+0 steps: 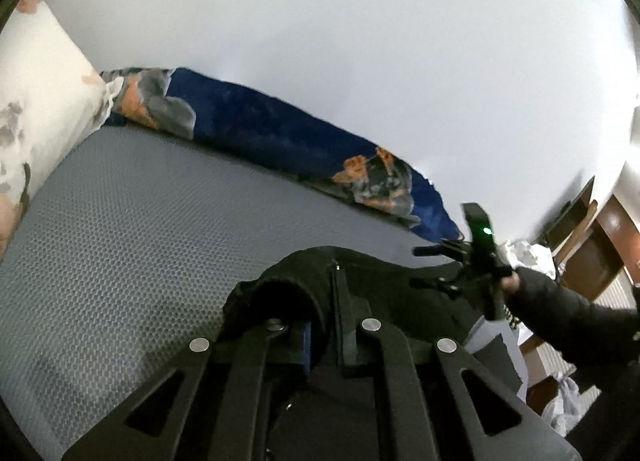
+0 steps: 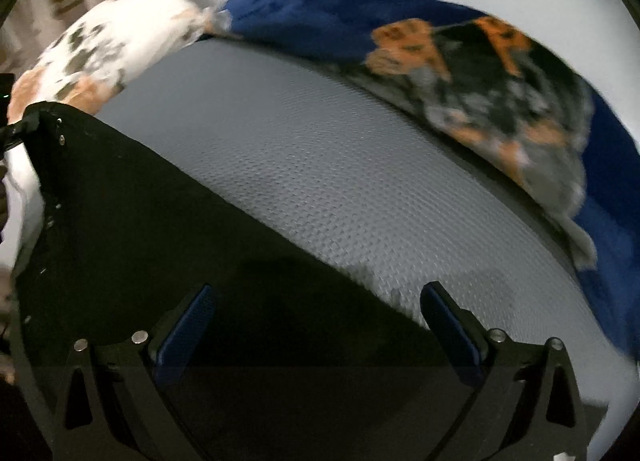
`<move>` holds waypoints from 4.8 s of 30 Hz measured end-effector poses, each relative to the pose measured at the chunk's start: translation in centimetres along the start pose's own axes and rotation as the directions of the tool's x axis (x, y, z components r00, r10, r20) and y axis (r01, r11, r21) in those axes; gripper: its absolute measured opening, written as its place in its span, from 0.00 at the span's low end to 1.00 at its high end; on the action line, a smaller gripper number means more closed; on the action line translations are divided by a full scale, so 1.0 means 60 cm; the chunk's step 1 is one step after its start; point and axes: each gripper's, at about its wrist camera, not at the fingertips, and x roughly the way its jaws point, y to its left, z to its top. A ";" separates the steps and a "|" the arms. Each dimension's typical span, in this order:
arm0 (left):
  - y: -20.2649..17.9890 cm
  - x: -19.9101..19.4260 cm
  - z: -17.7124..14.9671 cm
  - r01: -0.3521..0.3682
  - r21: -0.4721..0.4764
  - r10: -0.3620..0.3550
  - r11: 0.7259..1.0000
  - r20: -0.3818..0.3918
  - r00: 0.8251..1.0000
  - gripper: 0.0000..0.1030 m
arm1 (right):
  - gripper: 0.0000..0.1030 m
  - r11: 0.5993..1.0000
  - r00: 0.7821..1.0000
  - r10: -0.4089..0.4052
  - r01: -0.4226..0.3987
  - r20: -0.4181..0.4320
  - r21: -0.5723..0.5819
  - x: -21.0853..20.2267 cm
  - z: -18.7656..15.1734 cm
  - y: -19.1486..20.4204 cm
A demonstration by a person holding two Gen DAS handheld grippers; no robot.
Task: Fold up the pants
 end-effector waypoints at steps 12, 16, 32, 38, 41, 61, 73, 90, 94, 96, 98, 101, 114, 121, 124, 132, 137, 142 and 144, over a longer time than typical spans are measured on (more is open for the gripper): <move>-0.019 -0.011 -0.003 -0.050 0.016 0.050 0.999 -0.007 0.999 0.08 | 0.55 0.968 0.962 0.182 -0.212 -0.205 -0.134 0.069 0.027 -0.029; -0.020 -0.010 -0.001 -0.066 0.014 0.067 0.998 -0.019 0.998 0.08 | 0.51 0.959 0.953 0.211 -0.245 -0.219 -0.141 0.064 0.020 -0.037; -0.015 -0.008 -0.004 -0.114 0.034 0.115 0.993 -0.042 0.992 0.08 | 0.07 0.990 0.998 -0.063 0.060 -0.017 -0.128 -0.064 -0.025 0.028; -0.034 -0.044 -0.019 -0.103 0.068 0.106 0.992 -0.050 0.993 0.08 | 0.06 0.984 0.985 -0.163 0.167 0.060 -0.067 -0.166 -0.081 0.112; -0.053 -0.072 -0.037 -0.094 0.094 0.099 0.991 -0.056 0.994 0.08 | 0.06 0.985 0.981 -0.170 0.173 0.097 -0.015 -0.217 -0.126 0.143; -0.072 -0.133 -0.270 -0.135 0.168 0.190 0.977 -0.376 0.907 0.13 | 0.05 0.976 1.000 -0.007 0.009 -0.011 0.217 -0.174 -0.377 0.286; -0.093 -0.106 -0.300 -0.248 0.272 0.352 0.930 -0.463 0.813 0.42 | 0.05 0.973 0.998 -0.003 0.017 -0.063 0.229 -0.123 -0.395 0.293; -0.074 -0.195 -0.286 -0.385 -0.317 0.232 0.867 -0.428 0.873 0.73 | 0.05 0.976 1.000 -0.004 0.011 -0.030 0.219 -0.122 -0.400 0.287; -0.066 -0.159 -0.323 -0.409 -0.404 0.208 0.818 -0.456 0.865 0.62 | 0.05 0.977 1.000 -0.013 0.017 -0.021 0.213 -0.125 -0.401 0.288; -0.059 -0.143 -0.330 -0.418 -0.443 0.206 0.793 -0.450 0.869 0.57 | 0.05 0.977 1.000 -0.021 0.023 -0.015 0.213 -0.127 -0.403 0.289; -0.055 -0.135 -0.329 -0.409 -0.461 0.202 0.787 -0.434 0.878 0.42 | 0.05 0.976 0.999 -0.033 0.033 -0.007 0.213 -0.133 -0.403 0.292; -0.061 -0.126 -0.318 -0.407 -0.437 0.228 0.802 -0.406 0.885 0.27 | 0.05 0.974 0.998 -0.054 0.049 0.016 0.219 -0.155 -0.401 0.303; -0.059 -0.117 -0.304 -0.439 -0.098 0.346 0.893 -0.473 0.810 0.25 | 0.05 0.988 0.995 0.034 -0.018 -0.098 0.156 -0.161 -0.446 0.406; -0.073 -0.105 -0.313 -0.442 0.016 0.395 0.897 -0.480 0.783 0.25 | 0.05 0.977 0.991 0.076 -0.052 -0.107 0.209 -0.151 -0.452 0.398; -0.075 -0.094 -0.313 -0.460 0.034 0.419 0.887 -0.476 0.773 0.29 | 0.06 0.966 0.990 0.095 -0.067 -0.104 0.249 -0.139 -0.452 0.391; -0.101 -0.125 -0.293 -0.515 -0.008 0.456 0.857 -0.455 0.765 0.53 | 0.09 0.942 0.988 0.131 -0.099 -0.081 0.322 -0.132 -0.450 0.385; -0.150 -0.150 -0.271 -0.590 0.098 0.579 0.802 -0.375 0.725 0.53 | 0.15 0.934 0.986 0.151 -0.120 -0.068 0.335 -0.132 -0.448 0.381; -0.227 -0.141 -0.268 -0.508 0.201 0.546 0.838 -0.282 0.789 0.53 | 0.17 0.926 0.985 0.168 -0.141 -0.048 0.350 -0.137 -0.443 0.375; -0.264 -0.115 -0.277 -0.419 0.252 0.480 0.872 -0.282 0.831 0.53 | 0.17 0.926 0.985 0.167 -0.144 -0.038 0.349 -0.140 -0.438 0.372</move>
